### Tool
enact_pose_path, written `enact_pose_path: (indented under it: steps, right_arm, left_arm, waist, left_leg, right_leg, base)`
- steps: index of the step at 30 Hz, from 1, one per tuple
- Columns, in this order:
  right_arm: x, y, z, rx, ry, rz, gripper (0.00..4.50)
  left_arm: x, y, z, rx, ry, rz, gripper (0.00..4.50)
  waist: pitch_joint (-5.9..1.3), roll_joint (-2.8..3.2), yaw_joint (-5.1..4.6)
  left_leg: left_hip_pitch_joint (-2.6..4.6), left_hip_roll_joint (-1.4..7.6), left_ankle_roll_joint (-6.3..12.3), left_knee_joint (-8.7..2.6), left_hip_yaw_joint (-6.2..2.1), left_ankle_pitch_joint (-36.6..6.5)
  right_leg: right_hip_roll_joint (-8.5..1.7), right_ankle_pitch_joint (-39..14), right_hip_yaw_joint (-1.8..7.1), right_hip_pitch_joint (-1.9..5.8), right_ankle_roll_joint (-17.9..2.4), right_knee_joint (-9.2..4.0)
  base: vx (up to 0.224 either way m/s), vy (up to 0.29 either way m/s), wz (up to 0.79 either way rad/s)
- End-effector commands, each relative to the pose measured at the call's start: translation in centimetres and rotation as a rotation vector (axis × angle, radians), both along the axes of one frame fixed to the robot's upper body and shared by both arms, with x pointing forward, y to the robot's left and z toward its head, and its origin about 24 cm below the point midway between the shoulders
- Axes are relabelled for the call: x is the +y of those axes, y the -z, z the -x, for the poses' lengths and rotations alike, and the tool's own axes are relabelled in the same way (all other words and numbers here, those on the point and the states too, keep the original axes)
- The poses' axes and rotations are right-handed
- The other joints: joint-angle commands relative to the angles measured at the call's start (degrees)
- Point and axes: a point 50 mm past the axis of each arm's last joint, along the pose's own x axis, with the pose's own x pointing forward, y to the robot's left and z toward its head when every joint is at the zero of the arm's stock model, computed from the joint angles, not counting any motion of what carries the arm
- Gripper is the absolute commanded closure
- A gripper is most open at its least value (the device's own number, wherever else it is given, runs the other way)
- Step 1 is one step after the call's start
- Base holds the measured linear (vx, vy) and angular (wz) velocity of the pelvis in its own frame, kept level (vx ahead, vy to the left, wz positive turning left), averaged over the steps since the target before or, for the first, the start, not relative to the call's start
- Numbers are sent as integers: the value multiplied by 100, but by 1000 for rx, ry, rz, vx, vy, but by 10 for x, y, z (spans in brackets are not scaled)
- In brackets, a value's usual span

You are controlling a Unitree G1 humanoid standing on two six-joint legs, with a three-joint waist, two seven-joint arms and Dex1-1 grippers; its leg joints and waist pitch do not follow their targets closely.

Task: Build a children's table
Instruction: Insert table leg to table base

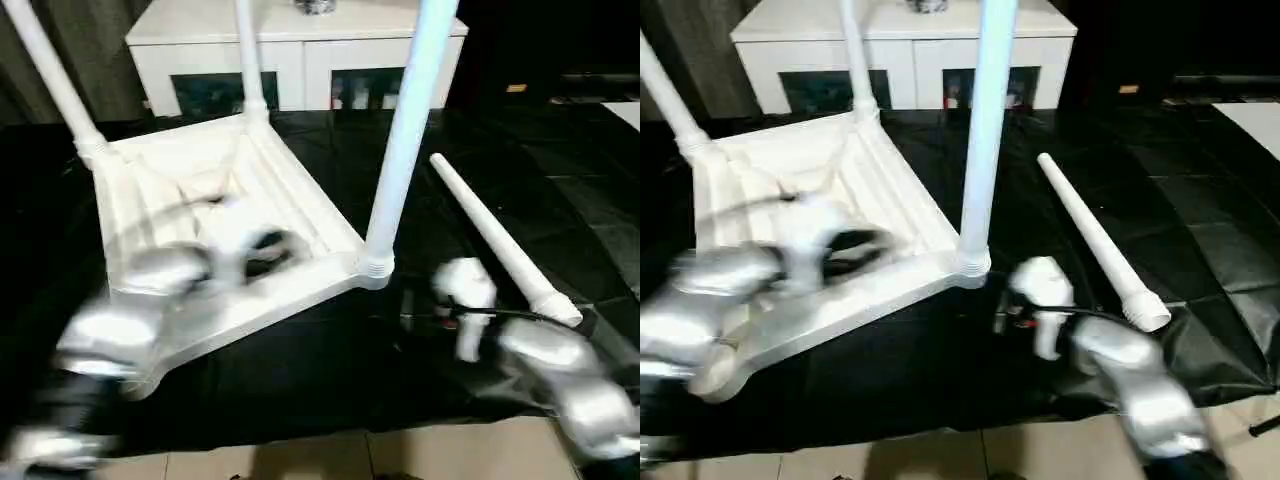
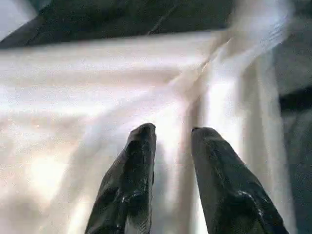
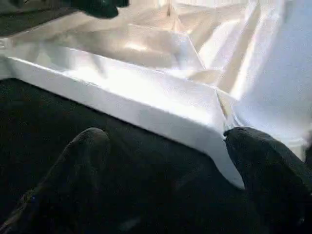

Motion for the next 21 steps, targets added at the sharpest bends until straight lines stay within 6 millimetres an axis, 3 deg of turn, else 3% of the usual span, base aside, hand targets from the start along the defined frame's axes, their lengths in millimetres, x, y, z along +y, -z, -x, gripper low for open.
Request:
enact_pose_path:
  steps: [1, 4, 7, 9, 10, 15, 17, 21]
  right_arm:
    - [7, 0, -3, -9, -29, 18, 30]
    - [9, 5, -17, -15, 44, 74, 30]
    - [6, 12, -30, -18, 165, 142, 30]
    - [5, 14, -32, -13, 193, 155, 30]
    - [2, 16, -32, -1, 208, 169, 30]
    - [-15, 17, -32, -1, 283, 209, 30]
    - [-20, 15, -32, -10, 311, 212, 30]
    - [-35, 13, -37, -42, 431, 228, 30]
  left_arm:
    - [38, -8, -1, -3, -170, -76, 308]
    - [79, -16, -4, -46, -417, -211, 308]
    - [95, -9, 1, -15, -506, -310, 308]
    - [97, -3, 3, 9, -507, -334, 308]
    - [97, 6, 7, 48, -510, -348, 308]
    - [94, 44, 26, 222, -459, -440, 308]
    - [91, 50, 30, 253, -433, -448, 308]
    - [77, 53, 27, 250, -407, -380, 308]
  waist:
    - [-321, 13, -13]
    - [-308, -23, -20]
    - [-304, -21, 29]
    - [-310, -3, 24]
    - [-312, 5, 43]
    - [-344, 15, 41]
    - [-348, 21, 40]
    - [-325, 14, 38]
  left_leg:
    - [61, 5, 83, -453, 27, -1912]
    - [75, 1, -19, -464, 18, -1981]
    - [128, 15, -93, -465, 30, -2001]
    - [103, 8, -155, -483, 12, -1997]
    - [126, 12, -185, -476, 20, -2023]
    - [76, -1, -131, -462, 20, -1817]
    - [65, 6, -100, -457, 18, -1716]
    - [94, -3, -103, -461, 25, -1932]
  right_leg:
    - [-52, -1732, 79, 219, -1045, -292]
    - [-55, -1819, 85, 211, -988, -299]
    - [-67, -1774, 112, 175, -1032, -313]
    - [-74, -1750, 112, 197, -1036, -292]
    - [-70, -1684, 117, 178, -1041, -298]
    - [-76, -1313, 123, 240, -1077, -263]
    - [-78, -1176, 121, 253, -1137, -267]
    - [-72, -1517, 116, 230, -1125, -298]
  base:
    - [0, 0, 0]
    - [0, 0, 0]
    - [0, 0, 0]
    - [0, 0, 0]
    - [0, 0, 0]
    - [0, 0, 0]
    - [0, 0, 0]
    - [0, 0, 0]
